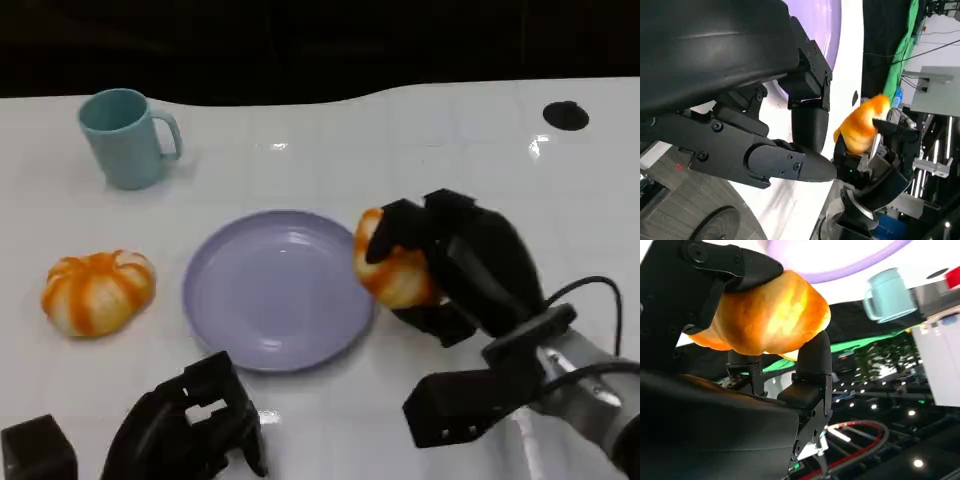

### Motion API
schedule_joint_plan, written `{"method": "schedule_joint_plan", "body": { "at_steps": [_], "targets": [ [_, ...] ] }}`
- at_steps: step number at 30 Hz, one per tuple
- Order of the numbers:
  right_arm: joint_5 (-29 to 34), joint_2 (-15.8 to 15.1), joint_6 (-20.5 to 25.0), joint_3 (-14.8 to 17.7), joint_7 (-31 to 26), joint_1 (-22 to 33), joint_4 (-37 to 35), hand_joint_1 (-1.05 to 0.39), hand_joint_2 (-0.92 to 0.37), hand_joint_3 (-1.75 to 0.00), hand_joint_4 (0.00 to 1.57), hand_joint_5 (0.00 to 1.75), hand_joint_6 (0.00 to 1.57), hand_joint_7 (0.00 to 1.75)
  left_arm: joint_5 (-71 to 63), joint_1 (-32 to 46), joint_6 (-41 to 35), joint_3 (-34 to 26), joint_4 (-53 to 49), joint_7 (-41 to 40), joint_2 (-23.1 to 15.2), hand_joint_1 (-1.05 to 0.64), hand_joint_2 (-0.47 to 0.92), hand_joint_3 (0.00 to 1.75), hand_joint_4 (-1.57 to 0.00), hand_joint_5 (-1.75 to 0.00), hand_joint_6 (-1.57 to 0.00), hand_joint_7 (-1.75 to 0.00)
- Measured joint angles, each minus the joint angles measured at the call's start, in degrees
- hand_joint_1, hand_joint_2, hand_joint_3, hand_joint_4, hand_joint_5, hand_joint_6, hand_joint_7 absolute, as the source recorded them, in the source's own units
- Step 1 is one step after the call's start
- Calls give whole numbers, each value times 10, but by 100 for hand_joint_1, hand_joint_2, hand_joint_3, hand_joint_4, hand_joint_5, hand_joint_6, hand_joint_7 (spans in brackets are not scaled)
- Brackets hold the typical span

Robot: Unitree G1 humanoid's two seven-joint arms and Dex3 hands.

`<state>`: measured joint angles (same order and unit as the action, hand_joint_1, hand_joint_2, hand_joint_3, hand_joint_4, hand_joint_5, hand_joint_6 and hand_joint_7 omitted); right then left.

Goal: Grasp the bread from the table and place it into the plate.

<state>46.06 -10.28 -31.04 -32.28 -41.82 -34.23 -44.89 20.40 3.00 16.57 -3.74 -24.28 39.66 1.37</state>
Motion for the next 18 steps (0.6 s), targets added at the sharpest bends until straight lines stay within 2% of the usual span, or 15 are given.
{"method": "schedule_joint_plan", "body": {
  "at_steps": [4,9,13,17,18],
  "targets": [
    [2,26,2,-1,14,-6,-6,-6,-15,-154,105,175,83,168,0,1,0,0,1,0,0,-61,91,26,-80,-175,-71,-152],
    [1,62,5,-1,34,-19,-30,1,-15,-154,106,175,80,174,-3,2,2,1,2,0,-1,-62,91,27,-80,-175,-71,-152],
    [0,95,4,-1,32,-31,-66,3,-17,-154,107,175,81,175,-4,3,3,1,3,0,-1,-62,91,27,-79,-175,-71,-152],
    [-5,115,3,-1,32,-51,-100,1,-19,-153,104,175,78,174,-4,3,3,2,3,0,-1,-62,91,27,-80,-175,-71,-153],
    [-9,117,1,0,34,-54,-106,0,-20,-150,101,175,80,159,-4,3,3,3,4,0,-1,-62,91,27,-80,-175,-71,-153]
  ]
}}
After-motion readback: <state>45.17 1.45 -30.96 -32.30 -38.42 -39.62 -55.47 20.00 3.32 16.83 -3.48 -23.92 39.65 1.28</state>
